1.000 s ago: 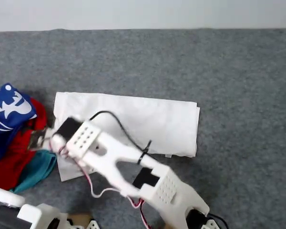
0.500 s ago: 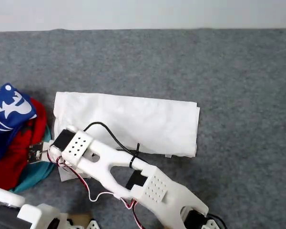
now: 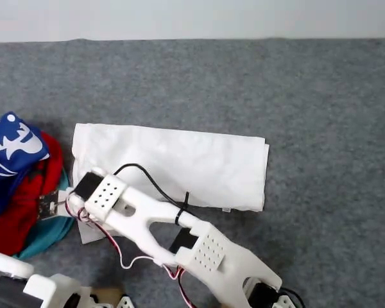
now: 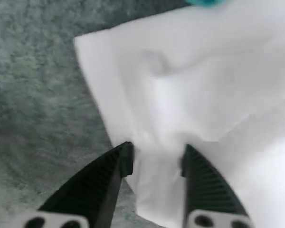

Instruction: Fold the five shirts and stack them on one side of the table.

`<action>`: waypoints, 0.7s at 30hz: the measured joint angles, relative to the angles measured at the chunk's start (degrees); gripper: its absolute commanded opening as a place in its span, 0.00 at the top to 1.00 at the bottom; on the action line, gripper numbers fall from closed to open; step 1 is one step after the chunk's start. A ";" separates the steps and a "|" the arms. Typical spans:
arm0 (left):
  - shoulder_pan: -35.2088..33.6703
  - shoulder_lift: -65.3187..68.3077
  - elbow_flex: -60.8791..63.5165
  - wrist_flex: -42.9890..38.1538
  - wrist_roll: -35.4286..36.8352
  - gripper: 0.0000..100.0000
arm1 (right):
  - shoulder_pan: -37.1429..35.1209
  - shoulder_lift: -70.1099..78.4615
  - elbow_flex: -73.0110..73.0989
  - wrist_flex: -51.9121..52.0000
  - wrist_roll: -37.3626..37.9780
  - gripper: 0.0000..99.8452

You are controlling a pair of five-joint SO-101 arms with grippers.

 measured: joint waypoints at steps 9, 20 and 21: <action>0.00 0.00 0.00 0.00 0.00 0.93 | 1.05 0.00 -0.09 -0.53 0.00 0.99; 0.00 0.00 0.00 0.00 0.00 0.93 | 2.37 1.05 -5.80 2.99 0.26 0.99; 0.00 0.00 0.00 0.00 0.00 0.93 | 2.73 1.14 -7.47 4.13 0.26 0.99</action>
